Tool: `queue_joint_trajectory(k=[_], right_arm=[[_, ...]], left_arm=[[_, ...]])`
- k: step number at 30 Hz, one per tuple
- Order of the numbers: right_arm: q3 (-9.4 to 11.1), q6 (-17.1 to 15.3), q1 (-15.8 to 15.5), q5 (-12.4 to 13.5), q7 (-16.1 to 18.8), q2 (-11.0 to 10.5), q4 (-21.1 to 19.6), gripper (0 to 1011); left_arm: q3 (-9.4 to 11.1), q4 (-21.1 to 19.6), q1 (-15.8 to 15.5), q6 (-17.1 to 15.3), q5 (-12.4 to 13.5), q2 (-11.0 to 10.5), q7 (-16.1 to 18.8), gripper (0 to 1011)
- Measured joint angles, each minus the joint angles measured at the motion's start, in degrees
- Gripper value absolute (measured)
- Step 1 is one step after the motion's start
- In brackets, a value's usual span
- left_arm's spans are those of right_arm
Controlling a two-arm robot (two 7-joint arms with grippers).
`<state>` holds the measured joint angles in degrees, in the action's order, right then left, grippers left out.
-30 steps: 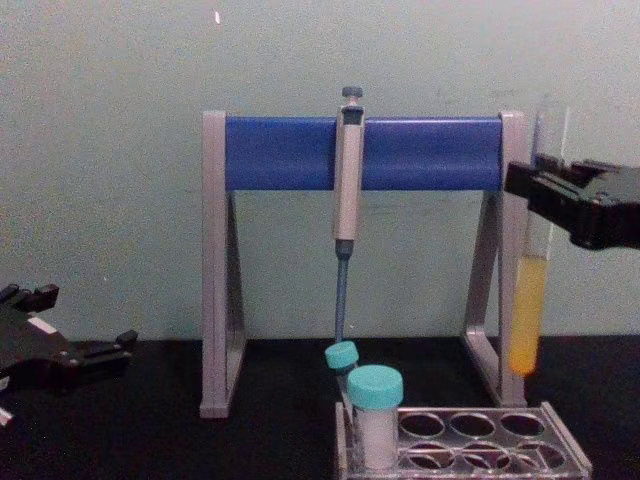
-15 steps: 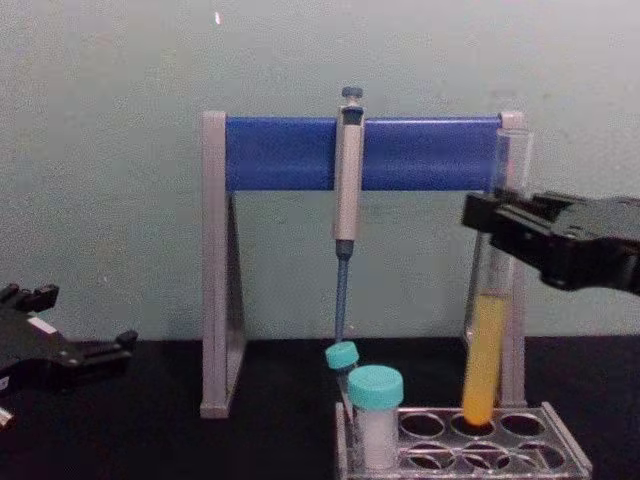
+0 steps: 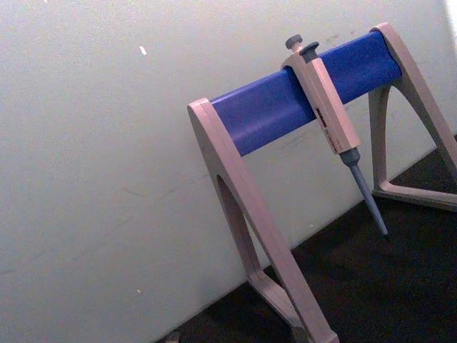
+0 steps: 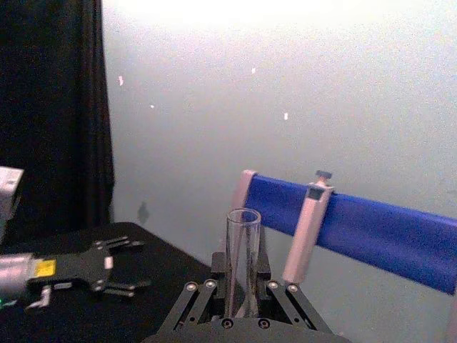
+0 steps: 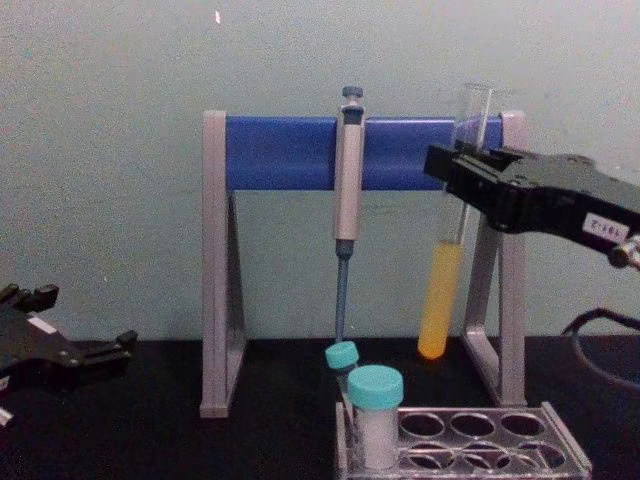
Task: Pick up the test tube from the test tube rack, shake it, then place it back into the test tube rack.
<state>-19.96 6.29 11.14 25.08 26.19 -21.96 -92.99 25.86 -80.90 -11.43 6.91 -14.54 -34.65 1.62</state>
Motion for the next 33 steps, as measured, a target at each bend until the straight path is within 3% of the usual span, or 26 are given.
queue_joint_trajectory(k=[9,33], right_arm=[[0.97,0.24,0.90,-1.31,-1.83,0.20,1.16,241],[1.79,-0.14,0.34,-1.71,-1.88,0.25,0.85,241]], left_arm=[[0.00,0.00,0.00,0.00,0.00,0.00,0.00,1001],[0.00,0.00,0.00,0.00,0.00,0.00,0.00,1001]])
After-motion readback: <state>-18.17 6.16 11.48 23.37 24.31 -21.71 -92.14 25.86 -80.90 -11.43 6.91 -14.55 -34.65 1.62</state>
